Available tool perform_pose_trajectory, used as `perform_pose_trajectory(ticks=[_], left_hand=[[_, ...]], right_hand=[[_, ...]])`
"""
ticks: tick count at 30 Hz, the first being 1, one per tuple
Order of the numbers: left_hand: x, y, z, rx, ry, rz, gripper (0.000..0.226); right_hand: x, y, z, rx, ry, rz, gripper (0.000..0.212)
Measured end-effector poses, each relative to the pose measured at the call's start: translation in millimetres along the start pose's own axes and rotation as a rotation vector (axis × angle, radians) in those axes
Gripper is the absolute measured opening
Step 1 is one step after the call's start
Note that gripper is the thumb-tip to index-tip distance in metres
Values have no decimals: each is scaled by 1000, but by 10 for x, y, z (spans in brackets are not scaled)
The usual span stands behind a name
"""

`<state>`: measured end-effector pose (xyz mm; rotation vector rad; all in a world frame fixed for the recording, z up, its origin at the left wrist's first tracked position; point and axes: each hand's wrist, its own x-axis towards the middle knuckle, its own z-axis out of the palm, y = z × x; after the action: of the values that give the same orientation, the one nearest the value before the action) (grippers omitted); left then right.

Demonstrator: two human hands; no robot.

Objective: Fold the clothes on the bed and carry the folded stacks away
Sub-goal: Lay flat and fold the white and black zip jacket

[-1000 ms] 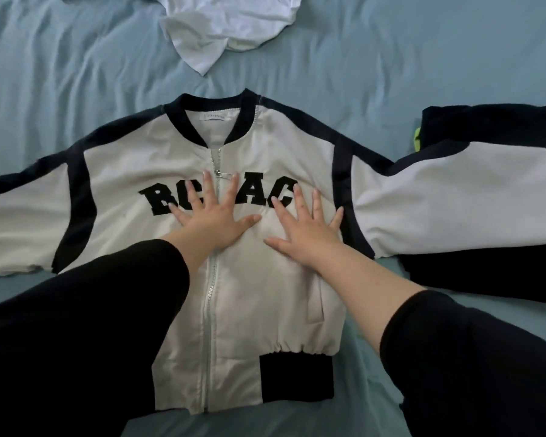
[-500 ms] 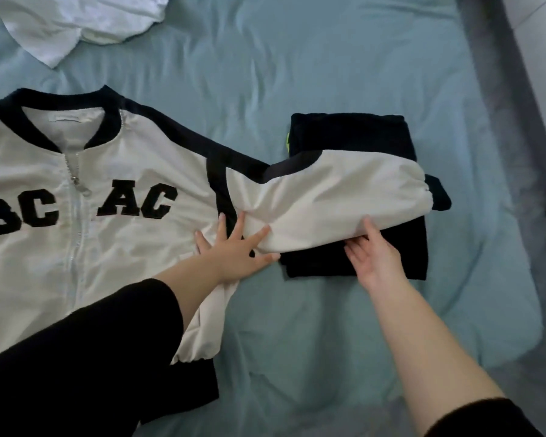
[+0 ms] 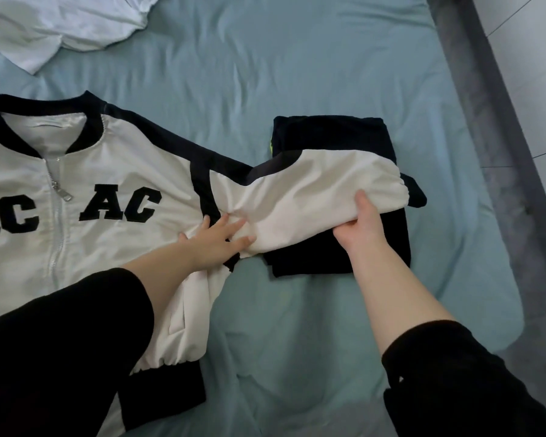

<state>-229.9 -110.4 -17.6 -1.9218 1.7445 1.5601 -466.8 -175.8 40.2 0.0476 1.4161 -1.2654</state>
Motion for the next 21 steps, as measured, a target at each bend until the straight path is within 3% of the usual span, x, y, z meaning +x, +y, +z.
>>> perform_pose_trajectory(ticks=[2,5,8,10,12,14,15,17,19,21], left_hand=[[-92,-2,-126,-318,64,32,69],[-273,-56,-353,-825,116,-18,71],[-507,-357,-532,-1359,166,-50,66],[-654,-712,-573,-1630,219,-79,71],[-786,-1069,-561,-1777,279,-153,78],[-881,-1324,-532,-1799,290,-229,83],[-912,-1381,-525,-1774,273,-248,82],[-921,-1382,-522,-1693,252,-280,75],[-877,-1323,-504,-1518,340,-316,59],[-803,-1302,-480,-1410,493,-347,31]], right_hand=[[-69,44,119,-143,45,-118,27],[-391,294,330,-583,25,-400,36],[-820,882,484,-933,-229,-753,45],[-980,1402,547,-1319,-429,-974,53],[-1031,1817,518,-1816,-610,-878,72],[-994,2090,401,-2149,-738,-563,87],[-977,2169,353,-2204,-757,-479,91],[-1027,2255,313,-2125,-784,-525,88],[-1188,2336,291,-1788,-776,-644,69],[-1390,2412,261,-1380,-634,-531,36]])
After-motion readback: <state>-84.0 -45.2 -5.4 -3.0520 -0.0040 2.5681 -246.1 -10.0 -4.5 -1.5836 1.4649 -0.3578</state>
